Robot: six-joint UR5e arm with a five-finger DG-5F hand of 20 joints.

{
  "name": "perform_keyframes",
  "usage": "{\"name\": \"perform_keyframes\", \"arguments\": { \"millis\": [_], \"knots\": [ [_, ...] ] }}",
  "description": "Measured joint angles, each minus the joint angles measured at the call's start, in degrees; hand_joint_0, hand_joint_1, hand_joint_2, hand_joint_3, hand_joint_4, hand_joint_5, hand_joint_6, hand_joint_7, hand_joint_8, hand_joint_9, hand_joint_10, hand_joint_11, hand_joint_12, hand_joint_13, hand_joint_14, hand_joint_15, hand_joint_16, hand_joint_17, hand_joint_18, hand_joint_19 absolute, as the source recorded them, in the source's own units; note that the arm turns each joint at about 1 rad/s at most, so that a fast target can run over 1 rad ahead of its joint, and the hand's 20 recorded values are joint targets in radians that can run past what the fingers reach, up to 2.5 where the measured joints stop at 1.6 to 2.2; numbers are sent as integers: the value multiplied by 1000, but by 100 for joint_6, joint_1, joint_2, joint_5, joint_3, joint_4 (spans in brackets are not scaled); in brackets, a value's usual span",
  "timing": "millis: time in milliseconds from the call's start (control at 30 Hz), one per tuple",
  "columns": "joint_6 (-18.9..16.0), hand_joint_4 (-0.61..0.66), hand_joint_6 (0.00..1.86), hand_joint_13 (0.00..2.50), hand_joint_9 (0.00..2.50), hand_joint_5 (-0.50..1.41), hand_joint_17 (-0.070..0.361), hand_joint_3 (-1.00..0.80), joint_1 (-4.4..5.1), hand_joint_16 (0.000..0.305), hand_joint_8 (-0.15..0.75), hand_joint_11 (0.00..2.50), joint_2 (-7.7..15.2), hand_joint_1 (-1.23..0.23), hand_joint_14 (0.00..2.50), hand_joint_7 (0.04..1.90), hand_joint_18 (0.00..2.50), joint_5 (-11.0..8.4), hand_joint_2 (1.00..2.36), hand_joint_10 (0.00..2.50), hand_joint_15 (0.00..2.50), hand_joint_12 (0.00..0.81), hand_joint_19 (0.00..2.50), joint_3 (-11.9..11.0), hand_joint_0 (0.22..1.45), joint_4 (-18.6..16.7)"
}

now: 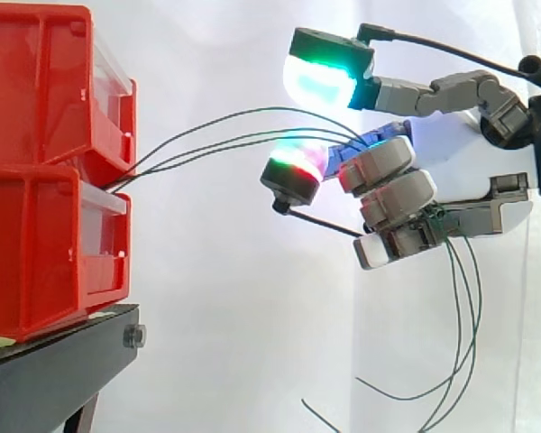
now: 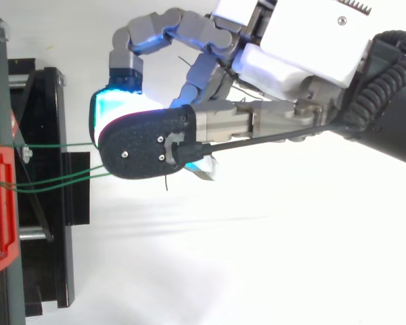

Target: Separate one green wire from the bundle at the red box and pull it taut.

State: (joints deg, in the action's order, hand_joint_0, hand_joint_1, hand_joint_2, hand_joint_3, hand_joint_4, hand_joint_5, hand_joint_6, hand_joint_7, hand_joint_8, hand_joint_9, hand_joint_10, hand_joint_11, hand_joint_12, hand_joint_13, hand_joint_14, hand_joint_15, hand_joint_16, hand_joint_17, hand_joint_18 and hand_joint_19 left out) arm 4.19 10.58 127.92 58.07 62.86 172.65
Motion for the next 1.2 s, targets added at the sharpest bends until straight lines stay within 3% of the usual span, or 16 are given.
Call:
{"name": "perform_keyframes", "arguments": {
  "millis": [167,267,500,933,1200],
  "knots": [
    [128,187,770,1503,1431,-178,161,-500,10,71,299,1512,4,-607,28,1178,1094,-3,1000,23,1306,364,762,37,493,-2],
    [189,190,770,1503,1430,-178,161,-500,25,72,306,1508,3,-631,27,1180,1096,2,1000,22,1304,366,760,203,492,-60],
    [218,159,780,1470,1395,-186,149,-500,64,66,282,1521,-1,-751,29,1198,1059,-29,1000,24,1314,336,774,445,553,-461],
    [207,122,811,1457,1381,-193,142,-280,93,63,273,1531,-2,-749,30,1218,1041,-87,1019,24,1325,335,776,454,615,-503],
    [189,152,833,1415,1305,-209,141,-376,96,63,258,1512,-3,-873,32,1170,1024,-99,1013,23,1322,329,739,294,665,-363]
  ]
}}
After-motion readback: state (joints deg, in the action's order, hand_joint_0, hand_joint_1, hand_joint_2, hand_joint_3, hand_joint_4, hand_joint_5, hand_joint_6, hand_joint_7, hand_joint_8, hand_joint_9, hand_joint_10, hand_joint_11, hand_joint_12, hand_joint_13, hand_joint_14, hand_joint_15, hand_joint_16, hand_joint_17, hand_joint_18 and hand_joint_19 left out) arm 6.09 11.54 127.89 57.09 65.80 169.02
